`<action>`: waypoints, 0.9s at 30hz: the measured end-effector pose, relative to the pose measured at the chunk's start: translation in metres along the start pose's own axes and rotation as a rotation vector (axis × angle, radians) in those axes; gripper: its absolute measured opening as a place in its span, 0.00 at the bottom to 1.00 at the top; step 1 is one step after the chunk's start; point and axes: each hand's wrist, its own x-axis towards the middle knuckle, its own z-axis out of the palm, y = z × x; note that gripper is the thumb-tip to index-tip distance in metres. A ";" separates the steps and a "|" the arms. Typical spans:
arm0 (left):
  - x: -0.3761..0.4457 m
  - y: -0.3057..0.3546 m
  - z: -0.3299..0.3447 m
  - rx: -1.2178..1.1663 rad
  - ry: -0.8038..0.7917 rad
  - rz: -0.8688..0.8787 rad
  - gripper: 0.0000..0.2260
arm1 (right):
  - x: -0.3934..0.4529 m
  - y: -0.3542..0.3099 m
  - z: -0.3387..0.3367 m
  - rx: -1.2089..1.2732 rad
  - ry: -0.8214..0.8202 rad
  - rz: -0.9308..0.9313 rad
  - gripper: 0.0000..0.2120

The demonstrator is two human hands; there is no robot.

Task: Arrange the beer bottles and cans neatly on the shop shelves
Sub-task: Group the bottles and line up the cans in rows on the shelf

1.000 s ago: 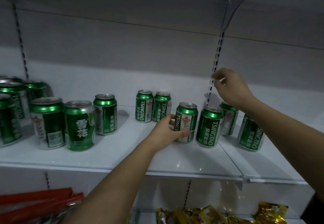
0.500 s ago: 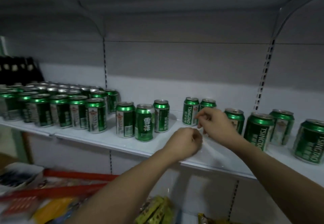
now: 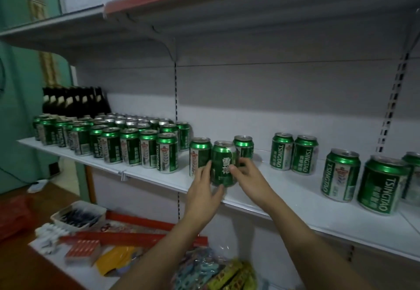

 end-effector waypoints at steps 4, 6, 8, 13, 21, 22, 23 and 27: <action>-0.001 0.004 -0.001 0.008 -0.039 -0.023 0.30 | 0.001 0.003 -0.003 -0.028 -0.070 -0.031 0.22; -0.001 0.003 -0.006 -0.065 -0.072 -0.050 0.29 | 0.001 0.004 -0.004 -0.011 -0.075 -0.068 0.23; -0.001 0.003 -0.011 -0.157 -0.111 -0.084 0.28 | 0.000 0.005 -0.007 0.019 -0.073 -0.083 0.21; -0.007 0.006 -0.017 -0.310 -0.205 -0.139 0.27 | -0.007 0.001 -0.006 0.038 -0.045 -0.068 0.22; 0.005 0.042 -0.062 -0.426 -0.177 -0.074 0.30 | -0.018 -0.030 -0.007 0.025 0.032 -0.186 0.18; 0.010 0.047 -0.072 -0.416 -0.170 -0.049 0.31 | -0.016 -0.040 -0.006 0.022 0.026 -0.216 0.17; 0.015 0.052 -0.081 -0.404 -0.160 -0.032 0.32 | -0.015 -0.052 -0.005 0.008 0.013 -0.242 0.17; 0.026 0.059 -0.115 -0.368 -0.102 -0.017 0.30 | -0.009 -0.094 0.002 -0.075 -0.031 -0.325 0.20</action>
